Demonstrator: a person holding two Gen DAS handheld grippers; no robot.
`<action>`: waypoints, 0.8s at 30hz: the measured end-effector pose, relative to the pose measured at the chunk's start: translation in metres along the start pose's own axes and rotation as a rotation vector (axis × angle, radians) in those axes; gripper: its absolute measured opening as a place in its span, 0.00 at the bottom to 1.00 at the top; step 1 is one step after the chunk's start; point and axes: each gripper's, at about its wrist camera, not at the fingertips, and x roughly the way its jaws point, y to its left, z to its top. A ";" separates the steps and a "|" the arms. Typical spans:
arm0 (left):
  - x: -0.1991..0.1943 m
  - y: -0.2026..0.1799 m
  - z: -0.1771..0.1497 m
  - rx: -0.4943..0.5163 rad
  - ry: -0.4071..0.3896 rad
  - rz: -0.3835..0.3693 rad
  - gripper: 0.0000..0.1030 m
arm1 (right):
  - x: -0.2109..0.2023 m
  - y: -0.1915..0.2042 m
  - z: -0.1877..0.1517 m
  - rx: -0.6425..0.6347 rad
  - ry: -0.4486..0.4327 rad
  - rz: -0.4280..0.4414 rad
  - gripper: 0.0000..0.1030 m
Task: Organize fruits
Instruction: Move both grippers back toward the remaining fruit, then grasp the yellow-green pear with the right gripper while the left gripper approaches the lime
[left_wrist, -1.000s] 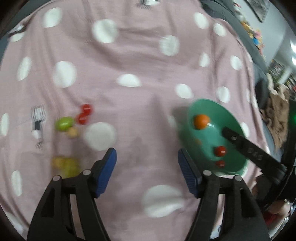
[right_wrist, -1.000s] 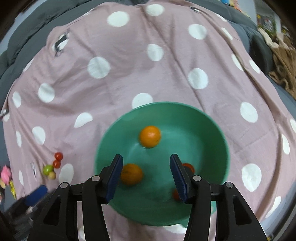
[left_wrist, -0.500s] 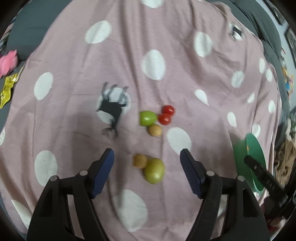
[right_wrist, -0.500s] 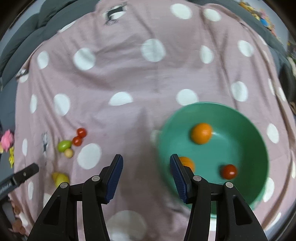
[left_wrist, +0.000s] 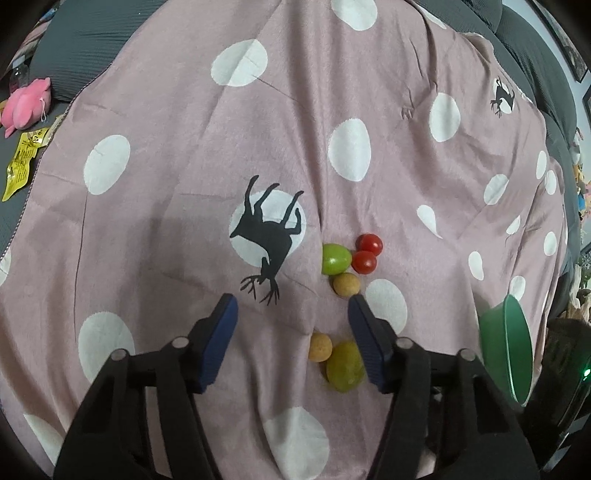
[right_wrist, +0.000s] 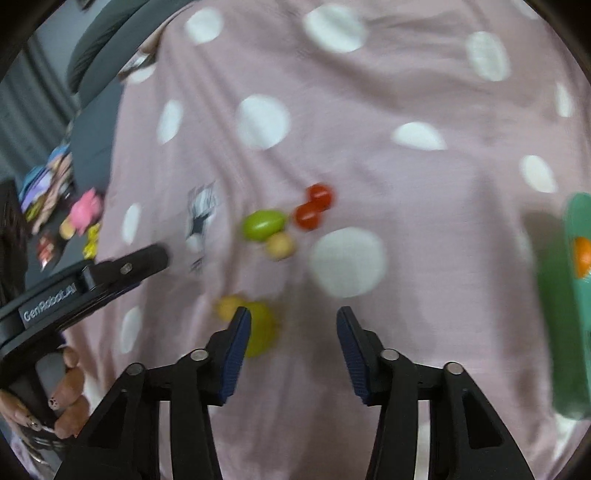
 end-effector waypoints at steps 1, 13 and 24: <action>0.000 0.002 0.000 -0.006 0.000 -0.001 0.52 | 0.007 0.006 0.000 -0.010 0.016 0.010 0.39; 0.007 -0.028 0.025 0.086 0.033 -0.095 0.41 | 0.040 0.020 -0.001 -0.007 0.093 0.009 0.34; 0.082 -0.071 0.057 0.226 0.151 -0.044 0.41 | 0.041 0.003 -0.003 0.057 0.097 0.060 0.34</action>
